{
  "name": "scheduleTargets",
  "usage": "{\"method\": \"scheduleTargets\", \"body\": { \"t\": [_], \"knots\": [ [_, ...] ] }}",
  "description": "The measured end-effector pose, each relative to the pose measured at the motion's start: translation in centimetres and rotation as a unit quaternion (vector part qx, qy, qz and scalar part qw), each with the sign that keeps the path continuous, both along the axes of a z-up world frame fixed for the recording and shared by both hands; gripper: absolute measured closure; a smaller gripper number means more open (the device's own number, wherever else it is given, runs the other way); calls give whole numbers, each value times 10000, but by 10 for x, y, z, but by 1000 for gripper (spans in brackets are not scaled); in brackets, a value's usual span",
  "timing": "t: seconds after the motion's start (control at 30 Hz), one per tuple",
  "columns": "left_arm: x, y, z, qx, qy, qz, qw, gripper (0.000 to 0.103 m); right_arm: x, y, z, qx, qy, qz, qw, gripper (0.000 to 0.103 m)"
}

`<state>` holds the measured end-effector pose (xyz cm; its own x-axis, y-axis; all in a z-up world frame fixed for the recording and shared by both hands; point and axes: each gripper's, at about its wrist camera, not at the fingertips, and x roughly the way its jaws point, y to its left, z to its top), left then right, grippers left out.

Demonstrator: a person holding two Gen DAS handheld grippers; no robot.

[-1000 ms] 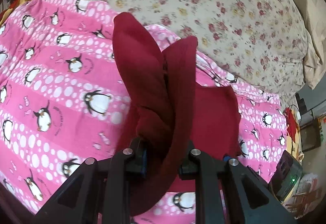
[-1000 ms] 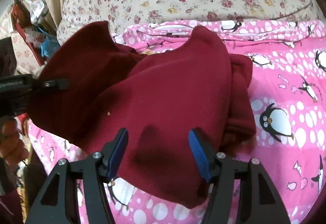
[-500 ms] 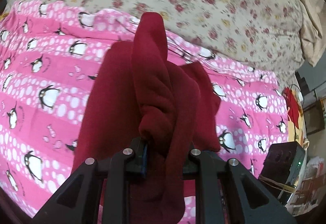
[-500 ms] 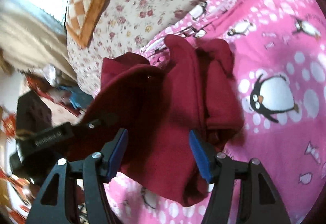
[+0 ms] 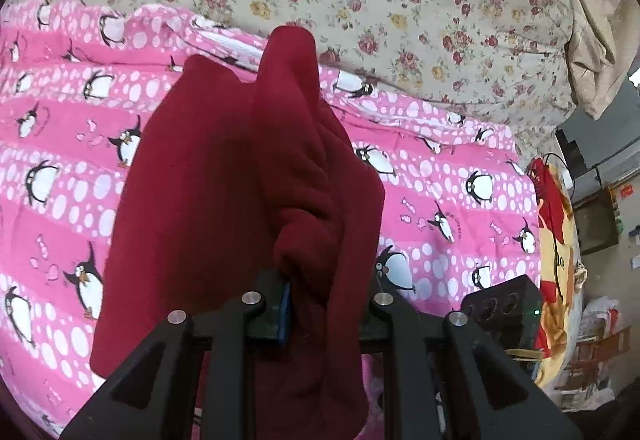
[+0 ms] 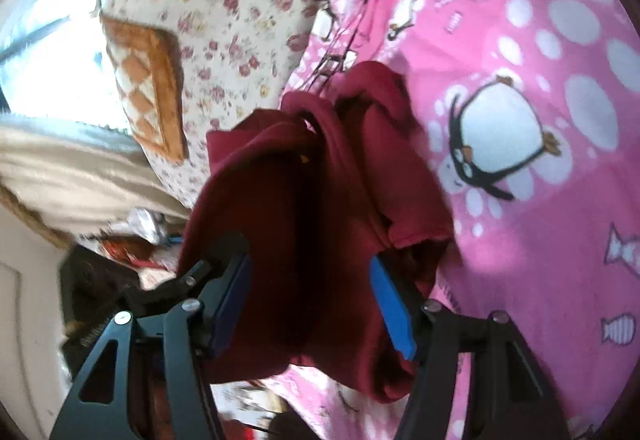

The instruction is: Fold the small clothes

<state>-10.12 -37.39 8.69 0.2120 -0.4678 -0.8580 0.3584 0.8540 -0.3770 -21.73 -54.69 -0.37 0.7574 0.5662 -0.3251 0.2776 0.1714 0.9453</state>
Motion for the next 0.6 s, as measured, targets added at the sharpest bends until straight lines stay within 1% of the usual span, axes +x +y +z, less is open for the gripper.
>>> {"method": "scheduleTargets", "body": {
  "t": [0.07, 0.1, 0.17, 0.2, 0.27, 0.33, 0.37, 0.4, 0.43, 0.47, 0.53, 0.6],
  "knots": [
    [2, -1, -14, -71, 200, -23, 9998, 103, -5, -3, 2, 58, 35, -135, 9999, 38],
    [3, -1, -21, -150, 299, -39, 9994, 103, -8, -4, 4, 13, 45, -196, 9998, 36],
    [4, -2, -35, -377, 450, -143, 9982, 102, -13, -10, 13, -313, 136, -413, 9986, 29],
    [4, -1, -36, -468, 462, -152, 9977, 101, -16, -13, 16, -421, 137, -504, 9977, 29],
    [3, 5, -32, -824, 518, -207, 9950, 88, -21, -18, 18, -434, 92, -658, 9968, 29],
    [4, 10, -26, -1137, 773, -366, 9898, 82, -23, -21, 19, -408, 65, -713, 9966, 28],
    [3, 13, -20, -1322, 907, -476, 9859, 81, -23, -22, 19, -419, 52, -732, 9964, 28],
    [1, 16, -14, -1446, 966, -584, 9830, 80, -24, -23, 20, -444, 50, -745, 9962, 28],
    [-2, 19, -6, -1521, 944, -710, 9813, 76, -23, -23, 21, -483, 39, -739, 9961, 28],
    [-7, 22, 2, -1511, 824, -819, 9817, 71, -22, -23, 22, -506, 16, -726, 9961, 28],
    [-14, 34, 15, -1214, 433, -900, 9876, 69, -22, -22, 25, -557, -36, -705, 9959, 28],
    [-15, 46, 17, -911, 203, -810, 9923, 69, -21, -22, 29, -698, -73, -647, 9954, 28]
  ]
}}
